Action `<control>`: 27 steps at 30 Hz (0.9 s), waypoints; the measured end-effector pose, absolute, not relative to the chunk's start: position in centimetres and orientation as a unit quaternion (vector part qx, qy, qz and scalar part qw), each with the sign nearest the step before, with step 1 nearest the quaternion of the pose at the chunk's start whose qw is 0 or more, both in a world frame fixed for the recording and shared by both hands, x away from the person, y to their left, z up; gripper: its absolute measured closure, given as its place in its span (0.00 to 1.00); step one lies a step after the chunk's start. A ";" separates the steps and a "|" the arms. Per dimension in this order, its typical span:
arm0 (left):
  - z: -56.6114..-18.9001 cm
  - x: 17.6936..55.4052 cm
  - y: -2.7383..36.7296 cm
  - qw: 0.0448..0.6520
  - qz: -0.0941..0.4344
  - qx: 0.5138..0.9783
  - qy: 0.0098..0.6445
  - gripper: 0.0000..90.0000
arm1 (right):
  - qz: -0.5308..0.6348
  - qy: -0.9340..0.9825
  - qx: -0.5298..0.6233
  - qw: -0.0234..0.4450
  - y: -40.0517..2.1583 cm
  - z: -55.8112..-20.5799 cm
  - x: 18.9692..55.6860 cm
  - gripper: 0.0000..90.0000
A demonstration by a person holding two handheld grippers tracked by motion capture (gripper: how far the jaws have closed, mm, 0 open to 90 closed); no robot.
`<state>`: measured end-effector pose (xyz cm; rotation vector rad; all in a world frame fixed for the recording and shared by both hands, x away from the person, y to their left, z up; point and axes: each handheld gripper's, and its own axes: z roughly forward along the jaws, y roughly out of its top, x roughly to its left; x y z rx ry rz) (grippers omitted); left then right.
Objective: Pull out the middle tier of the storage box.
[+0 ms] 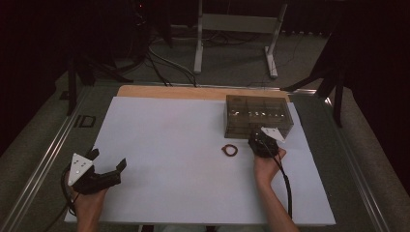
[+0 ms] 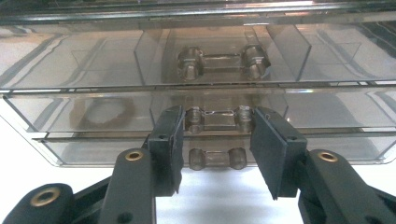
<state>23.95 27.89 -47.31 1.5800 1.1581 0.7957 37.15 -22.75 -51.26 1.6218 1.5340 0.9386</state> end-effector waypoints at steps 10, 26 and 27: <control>-47.3 24.0 27.9 0.491 0.328 0.651 0.477 0.01 | 0.366 0.588 0.636 0.340 -22.9 -51.1 37.2 0.62; -47.3 23.9 27.8 0.491 0.329 0.651 0.477 0.01 | 0.363 0.592 0.638 0.334 -22.9 -50.9 35.6 0.62; -47.3 23.9 27.8 0.491 0.329 0.651 0.477 0.01 | 0.362 0.593 0.638 0.333 -22.9 -50.9 35.6 0.62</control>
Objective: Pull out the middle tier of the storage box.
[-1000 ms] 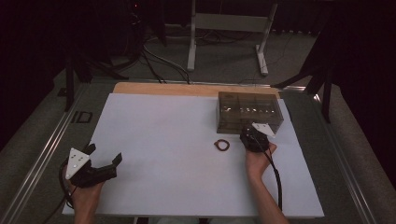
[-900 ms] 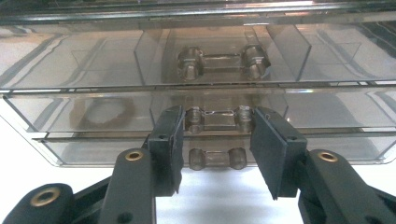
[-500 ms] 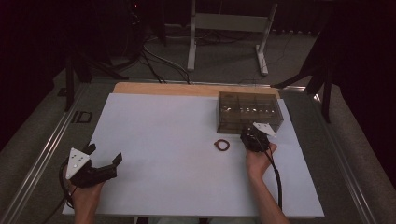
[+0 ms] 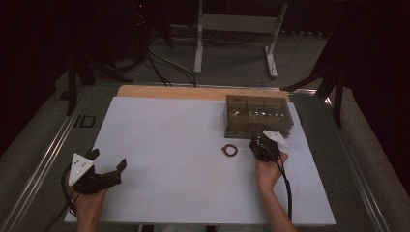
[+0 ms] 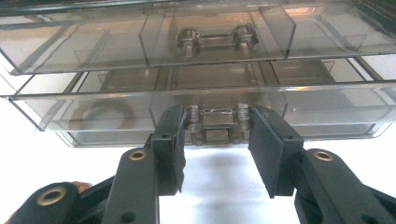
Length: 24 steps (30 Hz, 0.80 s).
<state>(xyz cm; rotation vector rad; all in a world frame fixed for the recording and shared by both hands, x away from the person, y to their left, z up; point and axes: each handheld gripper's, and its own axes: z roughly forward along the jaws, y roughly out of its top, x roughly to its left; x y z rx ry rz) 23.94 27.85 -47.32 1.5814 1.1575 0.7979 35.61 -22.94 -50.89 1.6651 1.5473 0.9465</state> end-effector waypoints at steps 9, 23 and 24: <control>-47.3 23.9 27.9 0.491 0.328 0.650 0.478 0.01 | 0.390 0.607 0.613 0.322 -23.8 -50.6 35.4 0.45; -47.4 23.9 27.9 0.491 0.329 0.649 0.479 0.01 | 0.397 0.634 0.602 0.278 -25.0 -50.1 35.1 0.00; -47.4 23.9 27.8 0.491 0.329 0.650 0.478 0.01 | 0.400 0.639 0.599 0.270 -25.1 -50.1 35.1 0.00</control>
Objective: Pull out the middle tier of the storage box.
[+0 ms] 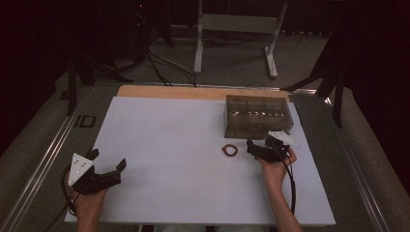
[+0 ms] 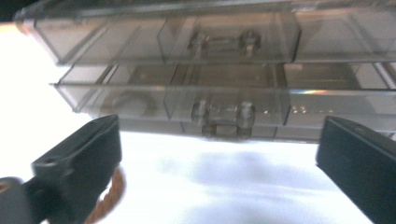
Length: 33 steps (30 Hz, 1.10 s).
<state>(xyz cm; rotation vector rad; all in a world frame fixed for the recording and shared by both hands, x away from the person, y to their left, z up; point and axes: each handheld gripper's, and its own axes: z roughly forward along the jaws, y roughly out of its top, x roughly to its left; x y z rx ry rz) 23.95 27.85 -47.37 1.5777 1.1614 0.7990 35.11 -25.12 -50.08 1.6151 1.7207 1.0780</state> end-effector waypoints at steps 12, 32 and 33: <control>-47.4 24.0 27.8 0.490 0.329 0.650 0.479 0.01 | 0.417 0.659 0.580 0.235 -26.0 -49.4 34.7 0.00; -47.4 23.9 27.9 0.490 0.329 0.650 0.480 0.01 | 0.401 0.689 0.569 0.200 -27.4 -47.9 34.6 0.00; -47.4 23.9 27.8 0.490 0.329 0.650 0.480 0.01 | 0.399 0.691 0.568 0.200 -27.5 -47.8 34.6 0.00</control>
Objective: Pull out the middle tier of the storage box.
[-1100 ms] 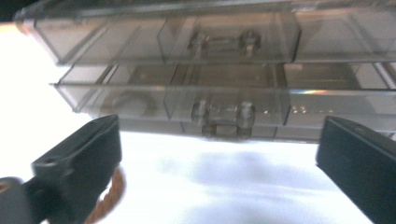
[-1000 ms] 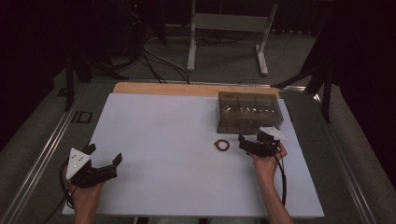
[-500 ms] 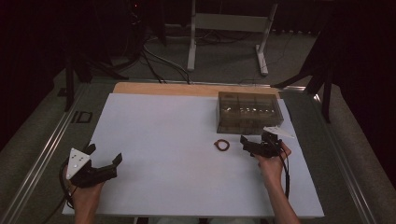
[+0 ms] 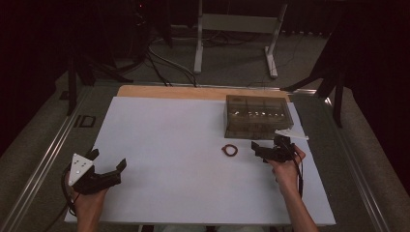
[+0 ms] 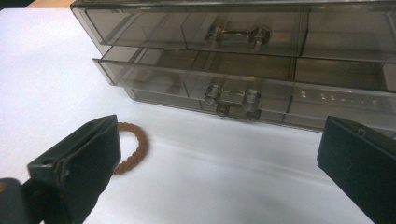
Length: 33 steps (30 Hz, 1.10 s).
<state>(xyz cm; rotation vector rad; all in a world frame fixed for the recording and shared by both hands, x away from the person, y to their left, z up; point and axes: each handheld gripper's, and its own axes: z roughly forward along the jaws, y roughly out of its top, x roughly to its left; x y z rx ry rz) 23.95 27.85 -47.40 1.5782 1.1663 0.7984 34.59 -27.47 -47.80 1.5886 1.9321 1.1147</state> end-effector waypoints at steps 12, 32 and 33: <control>-47.4 24.0 27.8 0.490 0.329 0.649 0.480 0.01 | 0.372 0.716 0.560 0.189 -28.2 -46.7 35.4 0.00; -47.4 24.0 27.8 0.489 0.328 0.650 0.480 0.01 | 0.365 0.745 0.529 0.178 -29.5 -44.9 37.4 0.00; -47.4 24.0 27.8 0.489 0.328 0.650 0.480 0.01 | 0.366 0.746 0.526 0.179 -29.5 -44.8 37.5 0.00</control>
